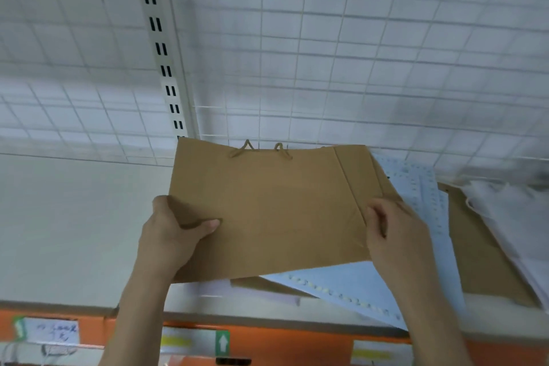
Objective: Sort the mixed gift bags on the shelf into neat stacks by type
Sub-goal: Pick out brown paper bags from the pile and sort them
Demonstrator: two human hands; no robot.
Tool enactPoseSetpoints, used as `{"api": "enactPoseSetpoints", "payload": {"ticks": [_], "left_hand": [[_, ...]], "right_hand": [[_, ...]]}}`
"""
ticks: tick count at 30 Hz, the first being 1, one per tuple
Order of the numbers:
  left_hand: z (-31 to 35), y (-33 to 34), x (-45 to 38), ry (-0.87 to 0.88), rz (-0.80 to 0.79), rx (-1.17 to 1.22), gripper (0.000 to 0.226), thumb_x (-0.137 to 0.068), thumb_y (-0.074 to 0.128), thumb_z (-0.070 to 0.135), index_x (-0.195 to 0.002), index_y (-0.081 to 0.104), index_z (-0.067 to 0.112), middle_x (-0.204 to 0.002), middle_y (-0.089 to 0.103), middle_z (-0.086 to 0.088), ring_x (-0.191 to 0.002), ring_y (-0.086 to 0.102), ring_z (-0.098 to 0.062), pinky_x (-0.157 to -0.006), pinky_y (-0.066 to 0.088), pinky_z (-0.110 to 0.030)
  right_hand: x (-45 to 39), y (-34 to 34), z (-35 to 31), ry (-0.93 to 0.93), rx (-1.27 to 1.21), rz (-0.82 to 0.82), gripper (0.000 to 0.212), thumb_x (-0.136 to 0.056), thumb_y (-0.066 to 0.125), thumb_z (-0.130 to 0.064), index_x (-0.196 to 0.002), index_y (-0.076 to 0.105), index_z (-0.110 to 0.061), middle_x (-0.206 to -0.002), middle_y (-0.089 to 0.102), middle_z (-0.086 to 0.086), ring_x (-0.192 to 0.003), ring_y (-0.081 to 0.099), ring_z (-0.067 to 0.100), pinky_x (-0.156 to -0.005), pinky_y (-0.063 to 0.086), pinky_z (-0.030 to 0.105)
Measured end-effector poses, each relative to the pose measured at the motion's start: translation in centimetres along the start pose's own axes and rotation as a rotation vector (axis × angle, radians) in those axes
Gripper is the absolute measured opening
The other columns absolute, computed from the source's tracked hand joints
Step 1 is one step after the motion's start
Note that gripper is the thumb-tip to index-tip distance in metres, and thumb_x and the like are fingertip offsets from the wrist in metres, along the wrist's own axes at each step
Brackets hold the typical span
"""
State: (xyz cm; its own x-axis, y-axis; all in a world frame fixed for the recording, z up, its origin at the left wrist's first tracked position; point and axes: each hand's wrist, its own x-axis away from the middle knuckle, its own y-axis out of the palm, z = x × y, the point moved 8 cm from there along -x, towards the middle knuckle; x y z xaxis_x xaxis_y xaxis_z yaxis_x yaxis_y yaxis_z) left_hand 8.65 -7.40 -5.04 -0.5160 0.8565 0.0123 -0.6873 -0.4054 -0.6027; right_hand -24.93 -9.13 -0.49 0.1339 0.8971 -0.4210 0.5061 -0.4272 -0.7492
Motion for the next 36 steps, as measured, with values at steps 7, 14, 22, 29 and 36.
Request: {"api": "enactPoseSetpoints", "payload": {"ticks": [7,14,22,29,36], "left_hand": [[-0.9,-1.5,-0.4,0.077,0.003,0.046,0.069,-0.073,0.076,0.028,-0.127,0.040,0.006,-0.120,0.054,-0.011,-0.110,0.050,-0.031,-0.077,0.035,-0.032],[-3.3,-2.1,-0.3,0.003,-0.050,0.085,0.075,-0.071,0.078,0.030,-0.131,0.040,0.007,-0.124,0.053,-0.011,-0.111,0.050,-0.031,-0.080,0.037,-0.033],[-2.8,-1.8,0.5,0.032,-0.053,0.084,0.075,-0.074,0.075,0.032,-0.134,0.037,0.007,-0.127,0.051,-0.013,-0.111,0.051,-0.032,-0.087,0.041,-0.041],[0.0,-1.1,1.2,0.101,-0.072,0.362,0.026,-0.087,0.062,0.025,-0.109,0.049,0.026,-0.098,0.062,-0.001,-0.086,0.059,-0.022,-0.071,0.044,-0.035],[4.0,4.0,3.9,0.124,-0.115,0.535,0.020,-0.092,0.054,0.020,-0.108,0.052,0.032,-0.101,0.064,-0.001,-0.088,0.060,-0.020,-0.074,0.048,-0.035]], "right_hand": [[-2.0,0.7,1.7,0.212,0.222,-0.150,0.037,-0.091,0.053,-0.024,-0.121,0.054,-0.003,-0.114,0.056,0.017,-0.107,0.051,0.032,-0.087,0.039,0.036],[-2.7,3.1,3.2,0.318,0.436,-0.433,0.090,-0.077,0.049,-0.070,-0.129,0.038,0.003,-0.130,0.045,0.018,-0.121,0.042,0.036,-0.098,0.039,0.043],[-3.1,2.3,2.0,0.345,0.140,-0.426,0.069,-0.076,0.067,-0.051,-0.123,0.049,-0.003,-0.119,0.057,0.014,-0.104,0.055,0.030,-0.086,0.046,0.038],[-2.1,-2.2,1.9,0.151,0.083,-0.296,0.037,-0.097,0.042,-0.023,-0.130,0.028,-0.012,-0.067,0.040,-0.003,-0.053,0.039,0.007,-0.045,0.036,0.016],[-0.6,-7.1,7.9,0.188,-0.184,-0.086,0.048,-0.093,0.053,-0.022,-0.138,0.037,-0.020,-0.106,0.055,0.001,-0.100,0.056,0.028,-0.077,0.034,0.027]]}}
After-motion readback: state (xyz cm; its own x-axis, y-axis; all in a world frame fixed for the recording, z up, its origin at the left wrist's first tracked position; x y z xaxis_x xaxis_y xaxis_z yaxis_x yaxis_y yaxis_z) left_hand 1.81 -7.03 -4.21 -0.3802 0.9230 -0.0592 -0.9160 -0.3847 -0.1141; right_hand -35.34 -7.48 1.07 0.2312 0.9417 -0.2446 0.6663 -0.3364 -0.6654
